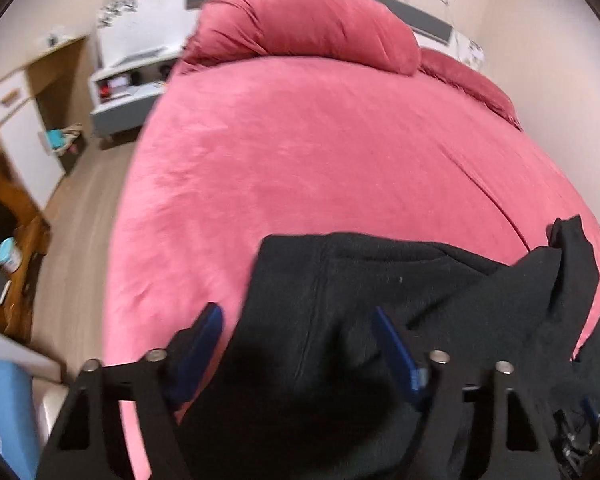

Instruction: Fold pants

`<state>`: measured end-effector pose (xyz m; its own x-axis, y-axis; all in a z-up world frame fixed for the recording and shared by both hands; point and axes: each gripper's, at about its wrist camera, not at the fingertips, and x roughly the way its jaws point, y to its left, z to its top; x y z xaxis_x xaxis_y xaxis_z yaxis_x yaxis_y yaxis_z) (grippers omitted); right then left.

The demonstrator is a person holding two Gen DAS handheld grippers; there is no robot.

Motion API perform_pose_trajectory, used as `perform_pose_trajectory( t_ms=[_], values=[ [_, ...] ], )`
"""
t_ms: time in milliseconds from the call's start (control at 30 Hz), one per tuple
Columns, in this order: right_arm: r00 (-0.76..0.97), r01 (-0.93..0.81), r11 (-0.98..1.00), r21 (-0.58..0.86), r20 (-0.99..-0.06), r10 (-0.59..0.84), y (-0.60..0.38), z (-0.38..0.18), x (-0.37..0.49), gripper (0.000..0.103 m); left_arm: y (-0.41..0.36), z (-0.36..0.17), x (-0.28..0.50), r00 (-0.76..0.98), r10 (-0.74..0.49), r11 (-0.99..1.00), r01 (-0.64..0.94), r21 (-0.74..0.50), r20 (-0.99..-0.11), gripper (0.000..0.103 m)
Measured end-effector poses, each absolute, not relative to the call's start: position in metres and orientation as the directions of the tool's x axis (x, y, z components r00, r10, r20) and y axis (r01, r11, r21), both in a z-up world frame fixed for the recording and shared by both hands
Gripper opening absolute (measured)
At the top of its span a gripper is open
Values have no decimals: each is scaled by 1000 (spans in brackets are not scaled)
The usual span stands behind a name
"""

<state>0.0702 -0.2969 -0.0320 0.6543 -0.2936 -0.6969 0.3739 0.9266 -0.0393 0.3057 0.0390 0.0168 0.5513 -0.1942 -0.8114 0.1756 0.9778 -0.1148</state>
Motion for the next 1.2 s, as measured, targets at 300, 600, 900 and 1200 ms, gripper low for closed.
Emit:
perform_pose_trajectory(
  t_ms=[300,600,900,1200],
  values=[
    [638,373,928,12,-729,-247,-303,-51,77,103,16,-9,362,495,-200,970,224,-98,-845,53],
    [637,376,926,5,-727,-255,-300,-54,78,103,6,9,337,635,-117,971,236,48,-764,20],
    [646,377,926,12,-719,-254,-300,-53,76,103,84,40,337,737,61,992,-119,-41,-673,12],
    [640,375,927,22,-730,-241,-305,-54,77,103,48,-6,357,682,272,957,-118,265,-679,43]
  ],
)
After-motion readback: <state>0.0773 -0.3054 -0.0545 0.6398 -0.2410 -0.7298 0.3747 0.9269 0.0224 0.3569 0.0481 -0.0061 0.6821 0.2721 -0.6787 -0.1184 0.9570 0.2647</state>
